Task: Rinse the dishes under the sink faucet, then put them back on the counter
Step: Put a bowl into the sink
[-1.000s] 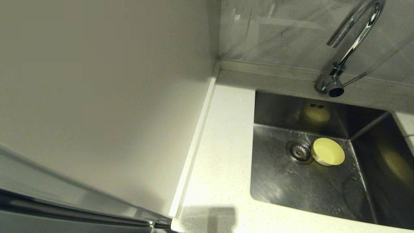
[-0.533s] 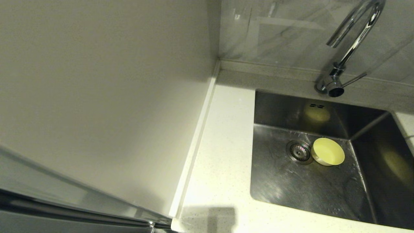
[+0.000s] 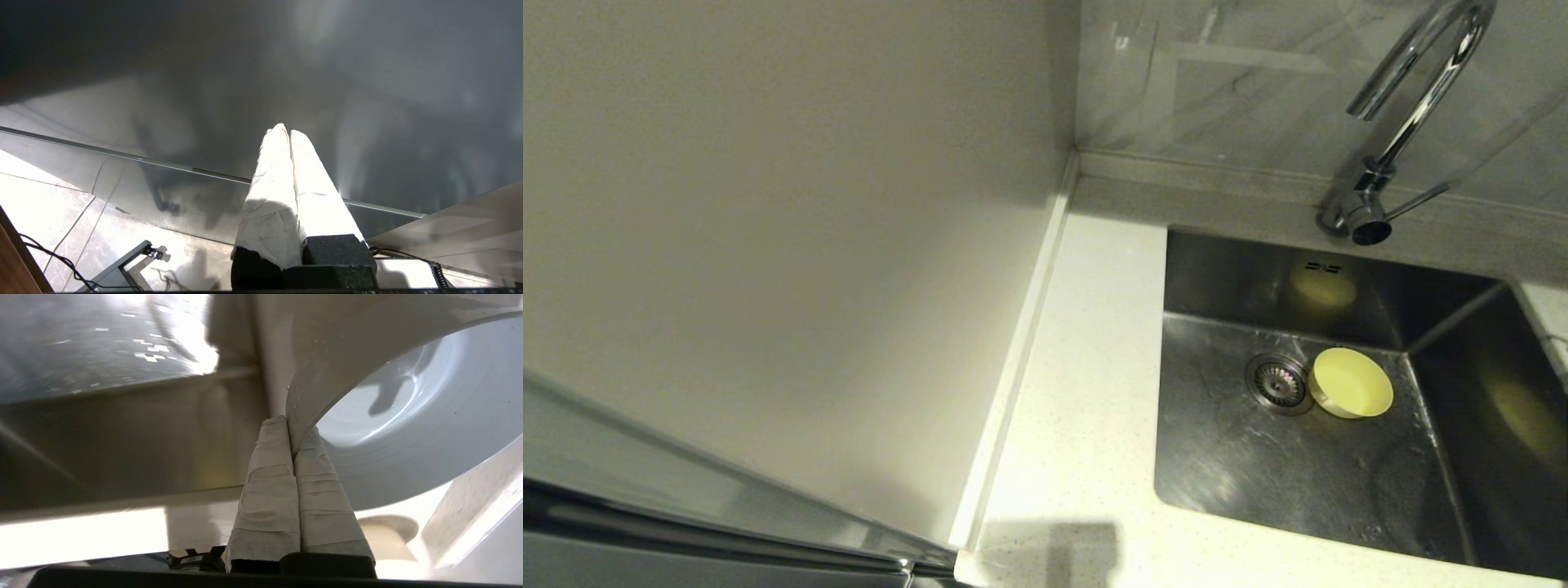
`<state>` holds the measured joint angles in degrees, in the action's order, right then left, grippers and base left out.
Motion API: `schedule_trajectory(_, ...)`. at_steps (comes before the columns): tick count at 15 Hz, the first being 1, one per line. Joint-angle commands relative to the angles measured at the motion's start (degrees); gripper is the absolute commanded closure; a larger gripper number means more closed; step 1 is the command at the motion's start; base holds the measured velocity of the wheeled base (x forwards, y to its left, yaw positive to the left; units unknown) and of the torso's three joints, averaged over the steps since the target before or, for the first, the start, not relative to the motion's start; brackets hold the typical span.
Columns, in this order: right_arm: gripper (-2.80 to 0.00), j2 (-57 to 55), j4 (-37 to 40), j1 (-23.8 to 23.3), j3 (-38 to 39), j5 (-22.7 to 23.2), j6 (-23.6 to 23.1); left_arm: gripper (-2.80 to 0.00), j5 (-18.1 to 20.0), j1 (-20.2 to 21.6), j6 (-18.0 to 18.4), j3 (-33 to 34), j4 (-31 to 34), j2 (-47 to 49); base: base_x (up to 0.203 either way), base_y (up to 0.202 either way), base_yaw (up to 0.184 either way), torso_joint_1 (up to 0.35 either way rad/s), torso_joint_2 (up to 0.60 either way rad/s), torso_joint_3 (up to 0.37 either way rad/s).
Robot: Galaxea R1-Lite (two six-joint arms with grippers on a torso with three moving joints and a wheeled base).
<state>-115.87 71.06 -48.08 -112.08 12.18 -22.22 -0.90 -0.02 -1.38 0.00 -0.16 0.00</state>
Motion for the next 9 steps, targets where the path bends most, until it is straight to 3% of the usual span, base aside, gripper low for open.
schedule_trajectory(1, 0.00, 6.75, 0.45, 3.20, 0.78, 1.16, -1.44, 0.00, 0.02, 0.02, -0.03, 0.00, -0.02, -0.18, 0.000, 0.000, 0.000, 0.000, 0.00, 0.000)
schedule_trajectory(3, 0.00, 12.82, 0.47, 8.88, 3.01, 2.20, -2.39, 0.00, 0.02, 0.02, -0.03, 0.00, -0.02, -0.18, 0.000, 0.000, 0.000, 0.000, 0.00, 0.000)
schedule_trajectory(6, 0.00, 19.17, 0.43, 21.03, 9.04, 2.26, -2.41, 0.00, 0.02, 0.02, -0.03, 0.00, -0.02, -0.18, 0.000, 0.000, 0.000, 0.000, 0.00, 0.000)
schedule_trajectory(9, 0.00, 20.85, 0.23, 33.64, 13.94, -1.85, 2.32, 0.00, 0.02, 0.02, -0.03, 0.00, -0.02, -0.18, 0.000, 0.000, 0.000, 0.000, 0.00, 0.000)
